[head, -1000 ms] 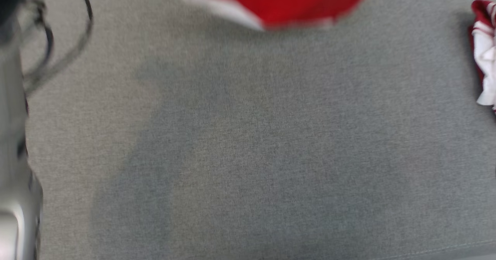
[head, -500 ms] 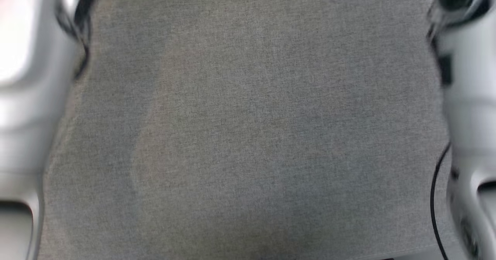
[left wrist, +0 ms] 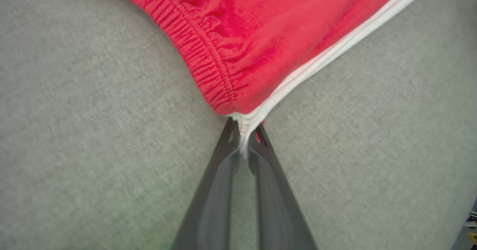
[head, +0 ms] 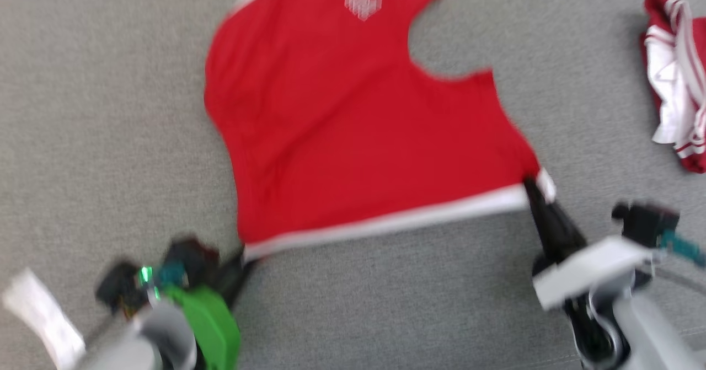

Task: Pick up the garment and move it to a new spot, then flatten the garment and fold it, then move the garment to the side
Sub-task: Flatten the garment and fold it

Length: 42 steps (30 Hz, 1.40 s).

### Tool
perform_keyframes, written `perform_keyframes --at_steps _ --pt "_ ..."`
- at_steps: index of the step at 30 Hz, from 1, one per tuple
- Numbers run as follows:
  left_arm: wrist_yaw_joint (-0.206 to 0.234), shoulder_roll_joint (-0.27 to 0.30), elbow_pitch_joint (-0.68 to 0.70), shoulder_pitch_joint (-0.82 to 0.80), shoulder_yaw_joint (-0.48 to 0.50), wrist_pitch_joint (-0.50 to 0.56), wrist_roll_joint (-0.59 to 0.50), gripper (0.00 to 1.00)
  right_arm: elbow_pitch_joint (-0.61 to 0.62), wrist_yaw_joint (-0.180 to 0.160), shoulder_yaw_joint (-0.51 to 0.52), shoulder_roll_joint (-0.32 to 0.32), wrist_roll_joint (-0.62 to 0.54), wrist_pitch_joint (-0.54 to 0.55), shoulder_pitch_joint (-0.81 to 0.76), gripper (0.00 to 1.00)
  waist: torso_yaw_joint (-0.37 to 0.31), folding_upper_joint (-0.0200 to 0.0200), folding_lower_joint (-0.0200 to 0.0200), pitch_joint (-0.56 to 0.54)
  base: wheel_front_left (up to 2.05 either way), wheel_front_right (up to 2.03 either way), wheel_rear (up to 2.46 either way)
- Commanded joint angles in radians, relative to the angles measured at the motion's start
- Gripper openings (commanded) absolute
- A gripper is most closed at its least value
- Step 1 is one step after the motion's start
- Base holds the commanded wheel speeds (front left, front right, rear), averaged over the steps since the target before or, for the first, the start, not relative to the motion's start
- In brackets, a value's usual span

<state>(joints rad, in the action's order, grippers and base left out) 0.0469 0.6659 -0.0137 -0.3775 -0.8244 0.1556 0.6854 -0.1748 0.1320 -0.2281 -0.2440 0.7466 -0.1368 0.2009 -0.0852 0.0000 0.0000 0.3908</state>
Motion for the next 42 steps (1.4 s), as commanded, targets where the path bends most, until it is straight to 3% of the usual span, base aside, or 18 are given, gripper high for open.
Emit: perform_keyframes --at_steps 1,5,10,16,26,33,42 --pt "0.045 0.017 0.008 0.1 -0.014 0.002 0.022 0.0 0.011 -0.003 0.016 -0.02 0.006 0.004 -0.068 0.0 -0.024 0.0 0.0 -0.191 0.0 0.0 0.0" --pt "0.196 -0.008 0.108 0.346 -0.023 -0.061 0.078 0.0 0.059 -0.004 0.088 -0.029 -0.001 0.019 -0.276 0.0 -0.016 0.0 0.0 -0.253 0.0 0.0 0.0" --pt "0.273 -0.054 0.219 0.455 0.011 -0.136 0.13 0.0 0.154 -0.004 0.184 0.007 0.006 0.054 -0.389 0.0 0.029 0.0 0.0 -0.243 0.0 0.0 0.0" --pt "0.234 -0.105 0.274 0.341 0.036 -0.103 0.165 0.0 0.173 -0.002 0.184 0.01 -0.065 0.182 -0.225 0.0 0.075 0.0 0.0 -0.179 0.0 0.0 0.0" --pt "0.145 -0.178 0.205 0.094 0.035 0.0 0.17 0.0 -0.026 -0.001 0.14 -0.02 -0.141 0.368 0.19 0.0 0.192 0.0 0.0 -0.063 0.0 0.0 0.0" --pt "0.08 -0.215 0.141 -0.021 0.011 0.053 0.18 0.0 -0.183 -0.001 0.079 -0.053 -0.198 0.436 0.416 0.0 0.258 0.0 0.0 -0.004 0.0 0.0 0.0" --pt "0.013 -0.244 0.069 -0.159 0.021 0.108 0.202 0.0 -0.302 -0.001 0.033 -0.071 -0.231 0.46 0.593 0.0 0.307 0.0 0.0 0.059 0.0 0.0 0.0"
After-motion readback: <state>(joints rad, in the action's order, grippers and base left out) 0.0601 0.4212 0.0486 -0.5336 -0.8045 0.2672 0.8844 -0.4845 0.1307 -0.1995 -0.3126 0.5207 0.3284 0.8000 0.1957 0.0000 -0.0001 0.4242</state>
